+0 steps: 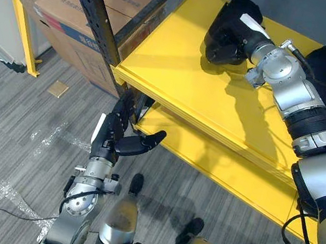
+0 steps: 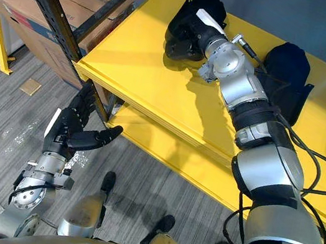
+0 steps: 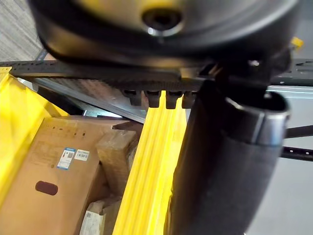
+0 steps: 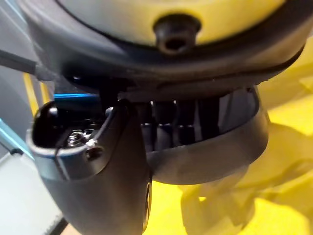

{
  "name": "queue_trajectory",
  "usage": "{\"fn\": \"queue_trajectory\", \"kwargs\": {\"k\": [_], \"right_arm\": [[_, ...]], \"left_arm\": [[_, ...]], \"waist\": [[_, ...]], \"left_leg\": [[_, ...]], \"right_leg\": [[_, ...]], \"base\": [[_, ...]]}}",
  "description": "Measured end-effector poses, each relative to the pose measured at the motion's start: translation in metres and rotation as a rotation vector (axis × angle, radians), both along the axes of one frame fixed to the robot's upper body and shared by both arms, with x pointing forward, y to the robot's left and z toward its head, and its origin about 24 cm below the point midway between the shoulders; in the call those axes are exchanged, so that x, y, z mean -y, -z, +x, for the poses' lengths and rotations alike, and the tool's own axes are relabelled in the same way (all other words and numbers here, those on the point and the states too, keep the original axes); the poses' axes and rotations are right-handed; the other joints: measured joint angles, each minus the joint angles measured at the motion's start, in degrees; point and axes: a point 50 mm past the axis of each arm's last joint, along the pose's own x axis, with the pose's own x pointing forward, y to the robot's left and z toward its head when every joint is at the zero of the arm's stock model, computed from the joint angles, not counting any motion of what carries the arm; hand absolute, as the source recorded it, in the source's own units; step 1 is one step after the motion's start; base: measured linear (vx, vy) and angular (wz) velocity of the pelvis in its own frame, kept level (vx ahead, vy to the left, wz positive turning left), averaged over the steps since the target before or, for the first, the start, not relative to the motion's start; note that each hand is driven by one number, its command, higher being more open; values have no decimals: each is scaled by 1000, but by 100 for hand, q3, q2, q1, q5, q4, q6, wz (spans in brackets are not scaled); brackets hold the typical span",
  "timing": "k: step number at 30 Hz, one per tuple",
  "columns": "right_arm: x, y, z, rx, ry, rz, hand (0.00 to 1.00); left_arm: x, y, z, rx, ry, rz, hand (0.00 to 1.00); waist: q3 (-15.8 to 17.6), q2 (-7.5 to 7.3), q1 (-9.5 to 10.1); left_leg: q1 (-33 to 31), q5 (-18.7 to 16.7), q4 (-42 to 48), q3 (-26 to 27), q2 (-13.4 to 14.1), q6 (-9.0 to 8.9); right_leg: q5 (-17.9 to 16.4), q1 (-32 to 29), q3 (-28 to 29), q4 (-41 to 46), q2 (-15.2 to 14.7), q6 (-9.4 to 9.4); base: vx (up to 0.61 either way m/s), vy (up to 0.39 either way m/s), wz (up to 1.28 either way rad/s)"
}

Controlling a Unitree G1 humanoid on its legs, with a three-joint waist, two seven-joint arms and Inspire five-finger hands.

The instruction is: Walk over and take three plastic housings, then place them on the shelf

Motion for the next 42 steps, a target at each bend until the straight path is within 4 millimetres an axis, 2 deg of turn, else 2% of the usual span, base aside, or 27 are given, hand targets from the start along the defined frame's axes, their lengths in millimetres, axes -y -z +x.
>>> {"fn": "queue_trajectory", "kwargs": {"k": [3, 6, 11, 16, 20, 34, 37, 42], "right_arm": [[-12, 7, 3, -7, 22, 72, 0], [-24, 26, 3, -20, 32, 104, 0], [-34, 24, 3, 50, 37, 87, 0], [-35, 25, 3, 61, 23, 85, 0], [-38, 24, 3, 85, 2, 3, 0], [-46, 27, 2, 63, -43, -96, 0], [-47, 30, 2, 42, -52, -106, 0], [-48, 48, 1, -25, -57, -125, 0]], "left_arm": [[3, -3, 4, 17, 11, -4, 100], [4, -6, 6, 30, 14, -7, 100], [10, 11, 11, -37, 36, 13, 100], [9, 13, 11, -50, 28, 6, 100], [9, 13, 11, -51, 30, 4, 100], [12, 13, 10, -51, 51, 5, 100], [16, 14, 10, -52, 76, 3, 100], [18, 16, 9, -72, 84, 6, 100]], "waist": [[66, 79, 4], [123, 114, 4], [144, 124, 6], [144, 124, 9], [144, 124, 5], [109, 125, -39], [72, 128, -40], [-167, 125, -62]], "left_leg": [[15, 5, 0, 12, 13, -2], [0, 4, 0, 28, 19, 1], [-121, 3, 2, 42, 39, 3], [-133, -2, 4, 55, 61, 4], [-152, -2, 6, 82, 90, 3], [-106, -17, 4, 149, 115, 3], [-84, -17, 4, 179, 123, 2], [-68, -20, 3, 206, 134, 0]], "right_leg": [[-24, -24, 23, 63, -5, -23], [-25, -49, 40, 76, -8, -25], [-21, -179, 58, 88, 6, -27], [-43, -232, 74, 176, 6, -53], [-85, -309, 107, 272, 8, -79], [-181, -380, 182, 445, -12, -100], [-185, -380, 210, 458, -10, -103], [-186, -386, 239, 458, -1, -104]], "base": [[0, 0, 0], [0, 0, 0], [-3, -6, -1], [-10, -37, -2], [-20, -34, -4], [-9, -19, -2], [-16, -22, -4], [-6, -8, -1]]}}
